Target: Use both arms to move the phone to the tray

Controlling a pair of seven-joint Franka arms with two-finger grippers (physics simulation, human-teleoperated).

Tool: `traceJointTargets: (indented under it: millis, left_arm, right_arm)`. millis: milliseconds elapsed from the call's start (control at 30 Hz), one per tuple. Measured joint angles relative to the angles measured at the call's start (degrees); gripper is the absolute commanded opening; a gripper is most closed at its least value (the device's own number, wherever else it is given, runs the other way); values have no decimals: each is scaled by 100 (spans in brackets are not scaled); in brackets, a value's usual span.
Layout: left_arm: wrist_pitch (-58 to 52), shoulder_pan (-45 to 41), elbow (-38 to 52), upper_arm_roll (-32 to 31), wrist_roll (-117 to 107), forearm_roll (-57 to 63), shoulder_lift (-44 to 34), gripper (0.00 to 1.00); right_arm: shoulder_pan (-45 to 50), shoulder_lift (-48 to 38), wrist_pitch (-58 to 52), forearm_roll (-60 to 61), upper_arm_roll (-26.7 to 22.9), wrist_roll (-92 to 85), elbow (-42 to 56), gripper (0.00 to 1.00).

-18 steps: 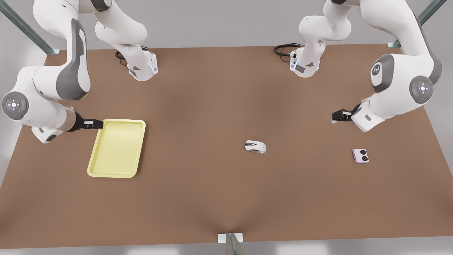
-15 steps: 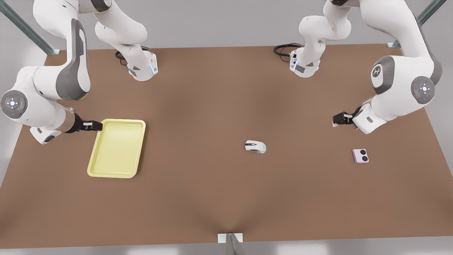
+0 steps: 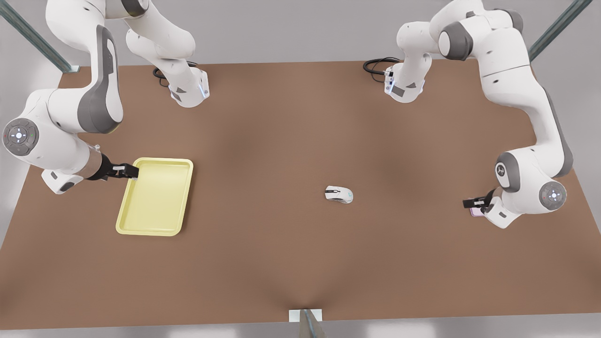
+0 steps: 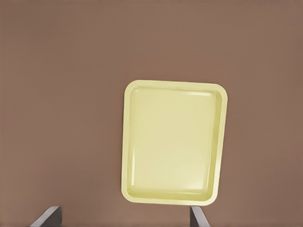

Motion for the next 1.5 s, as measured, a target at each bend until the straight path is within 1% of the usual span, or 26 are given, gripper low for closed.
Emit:
traceJointTargets:
  millis: [300, 400, 633, 933, 1500]
  left_arm:
    - [1394, 427, -520, 5, 605, -123, 645, 100]
    - [1933, 518, -838, 8, 825, -130, 737, 100]
    - [2860, 680, -946, 2, 1293, -140, 963, 100]
    - [3216, 697, -1260, -14, 1683, -322, 934, 100]
    - [3294, 770, -1284, 0, 2110, -755, 1091, 100]
  right_arm:
    - [3, 6, -2, 12, 1, 10, 0, 100]
    - [-4, 8, -3, 32, 0, 13, 0, 100]
    - [2, 32, -5, 41, 0, 17, 8, 100]
    - [-3, 43, -5, 46, 1, 12, 9, 100]
    - [-3, 46, -12, 47, 0, -17, 9, 100]
